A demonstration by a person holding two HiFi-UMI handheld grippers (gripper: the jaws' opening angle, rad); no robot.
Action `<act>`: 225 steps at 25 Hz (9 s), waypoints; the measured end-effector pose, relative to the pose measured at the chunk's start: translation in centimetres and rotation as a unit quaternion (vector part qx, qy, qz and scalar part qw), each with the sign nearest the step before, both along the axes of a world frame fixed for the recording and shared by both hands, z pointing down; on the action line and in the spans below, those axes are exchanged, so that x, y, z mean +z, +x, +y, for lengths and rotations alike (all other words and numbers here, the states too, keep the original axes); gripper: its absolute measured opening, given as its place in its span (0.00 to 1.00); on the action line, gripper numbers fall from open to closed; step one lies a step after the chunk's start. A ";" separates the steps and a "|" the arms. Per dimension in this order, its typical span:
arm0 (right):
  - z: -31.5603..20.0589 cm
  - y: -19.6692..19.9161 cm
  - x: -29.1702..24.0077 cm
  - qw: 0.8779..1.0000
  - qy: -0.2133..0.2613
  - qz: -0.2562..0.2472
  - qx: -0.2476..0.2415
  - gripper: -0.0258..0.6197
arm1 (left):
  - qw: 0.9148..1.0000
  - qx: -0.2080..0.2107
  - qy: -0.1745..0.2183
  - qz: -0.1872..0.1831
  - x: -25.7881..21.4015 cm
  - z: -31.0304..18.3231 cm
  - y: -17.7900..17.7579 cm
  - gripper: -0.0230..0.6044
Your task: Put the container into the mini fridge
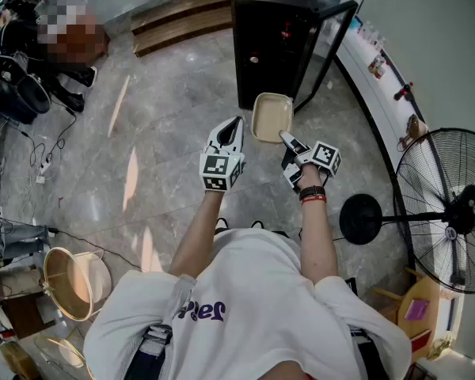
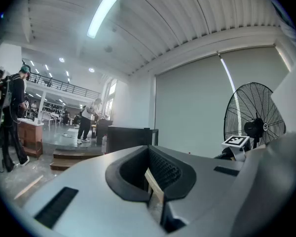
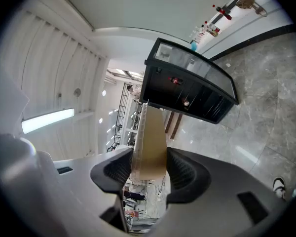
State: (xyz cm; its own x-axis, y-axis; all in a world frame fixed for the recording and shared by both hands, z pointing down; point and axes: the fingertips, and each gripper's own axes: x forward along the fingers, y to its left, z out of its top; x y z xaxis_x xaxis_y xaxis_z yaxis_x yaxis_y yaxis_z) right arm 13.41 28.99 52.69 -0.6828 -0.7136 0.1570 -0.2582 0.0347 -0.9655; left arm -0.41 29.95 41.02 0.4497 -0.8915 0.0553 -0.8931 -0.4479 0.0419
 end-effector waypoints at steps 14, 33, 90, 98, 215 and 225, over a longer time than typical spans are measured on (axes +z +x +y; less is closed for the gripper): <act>0.8 1.5 0.6 1.000 -0.008 -0.015 -0.003 0.39 | 1.000 -0.007 -0.009 -0.018 0.5 1.3 2.4 0.07; -12.4 -0.4 1.3 0.999 -0.010 -0.023 0.021 0.39 | 1.000 -0.020 -0.020 -0.011 2.0 -11.3 -1.8 0.07; -52.2 -6.1 6.7 0.998 -0.024 -0.011 0.051 0.38 | 0.997 0.058 -0.051 0.000 7.3 -51.2 -4.3 0.07; -56.0 -5.3 8.6 0.998 -0.033 -0.018 0.054 0.38 | 0.997 0.055 -0.060 -0.002 8.6 -55.1 -3.4 0.07; -88.0 -1.7 27.1 0.978 -0.012 0.207 0.029 0.38 | 0.996 0.060 -0.071 0.009 24.5 -73.5 -0.5 0.07; -86.2 -0.8 24.1 0.962 0.033 0.266 0.051 0.38 | 0.995 0.056 -0.079 0.005 21.7 -72.3 -0.6 0.07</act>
